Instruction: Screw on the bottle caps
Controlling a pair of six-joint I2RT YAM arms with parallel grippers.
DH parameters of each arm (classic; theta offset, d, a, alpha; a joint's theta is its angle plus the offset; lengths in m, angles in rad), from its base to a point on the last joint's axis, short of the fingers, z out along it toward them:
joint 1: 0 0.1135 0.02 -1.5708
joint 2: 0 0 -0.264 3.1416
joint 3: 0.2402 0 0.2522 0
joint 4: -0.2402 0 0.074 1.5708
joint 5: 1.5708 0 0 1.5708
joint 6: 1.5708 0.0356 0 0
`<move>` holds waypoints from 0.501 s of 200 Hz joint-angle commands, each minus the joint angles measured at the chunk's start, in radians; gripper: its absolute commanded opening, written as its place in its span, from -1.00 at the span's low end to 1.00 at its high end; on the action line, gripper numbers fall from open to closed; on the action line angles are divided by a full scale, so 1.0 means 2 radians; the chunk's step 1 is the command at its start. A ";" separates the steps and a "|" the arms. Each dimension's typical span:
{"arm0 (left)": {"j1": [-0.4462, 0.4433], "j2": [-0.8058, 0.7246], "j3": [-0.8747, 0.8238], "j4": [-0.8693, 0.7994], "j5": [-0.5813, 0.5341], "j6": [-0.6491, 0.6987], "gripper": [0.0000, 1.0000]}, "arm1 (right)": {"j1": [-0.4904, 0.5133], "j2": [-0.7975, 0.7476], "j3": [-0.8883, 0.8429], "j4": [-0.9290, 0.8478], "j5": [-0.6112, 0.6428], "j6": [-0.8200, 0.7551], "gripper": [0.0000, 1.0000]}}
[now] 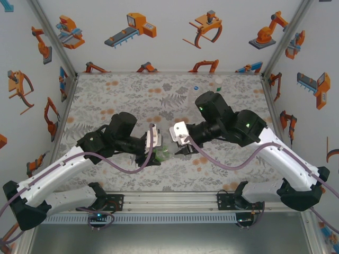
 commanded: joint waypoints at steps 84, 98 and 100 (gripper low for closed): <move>-0.002 -0.005 0.002 0.008 0.012 -0.005 -1.00 | 0.010 -0.030 -0.069 0.129 0.034 0.241 -0.92; -0.002 -0.006 0.001 0.010 0.012 -0.005 -1.00 | 0.010 -0.041 -0.089 0.152 0.035 0.298 -0.99; -0.002 -0.006 0.001 0.010 0.012 -0.005 -1.00 | 0.010 -0.042 -0.092 0.154 0.032 0.301 -1.00</move>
